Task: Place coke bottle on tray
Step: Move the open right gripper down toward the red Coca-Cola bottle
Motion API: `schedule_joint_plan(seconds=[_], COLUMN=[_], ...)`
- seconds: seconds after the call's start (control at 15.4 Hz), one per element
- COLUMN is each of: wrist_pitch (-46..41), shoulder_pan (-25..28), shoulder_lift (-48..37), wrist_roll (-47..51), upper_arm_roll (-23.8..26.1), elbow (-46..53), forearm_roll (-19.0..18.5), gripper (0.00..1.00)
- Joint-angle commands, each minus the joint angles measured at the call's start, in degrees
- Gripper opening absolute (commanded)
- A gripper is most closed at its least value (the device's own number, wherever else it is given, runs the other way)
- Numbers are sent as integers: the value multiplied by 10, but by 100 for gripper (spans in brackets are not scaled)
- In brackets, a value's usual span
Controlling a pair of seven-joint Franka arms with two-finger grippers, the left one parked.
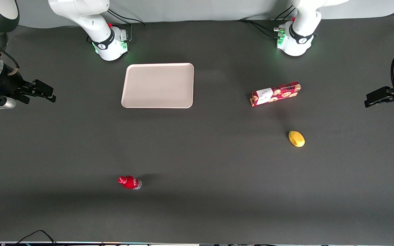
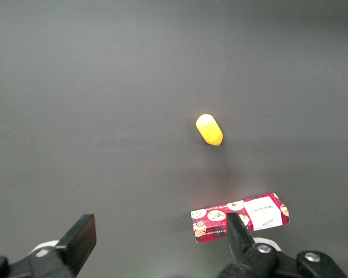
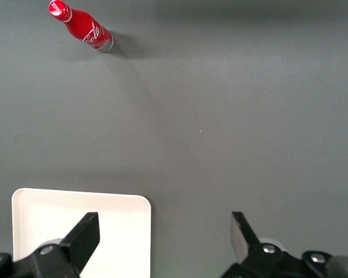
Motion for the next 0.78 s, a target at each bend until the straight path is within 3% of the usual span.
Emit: schedule_joint_plan(seconds=[0.0,0.39,0.71], wrist_pitch=[9,41,47], shoulder_pan=[7,7,6], shoulder_lift=[-15,2,130], wrist_roll=[3,3,4], upper_arm_roll=[-7,-1,48], elbow=[-11,-6,124], forearm_roll=[13,15,15], gripper=[100,100,100])
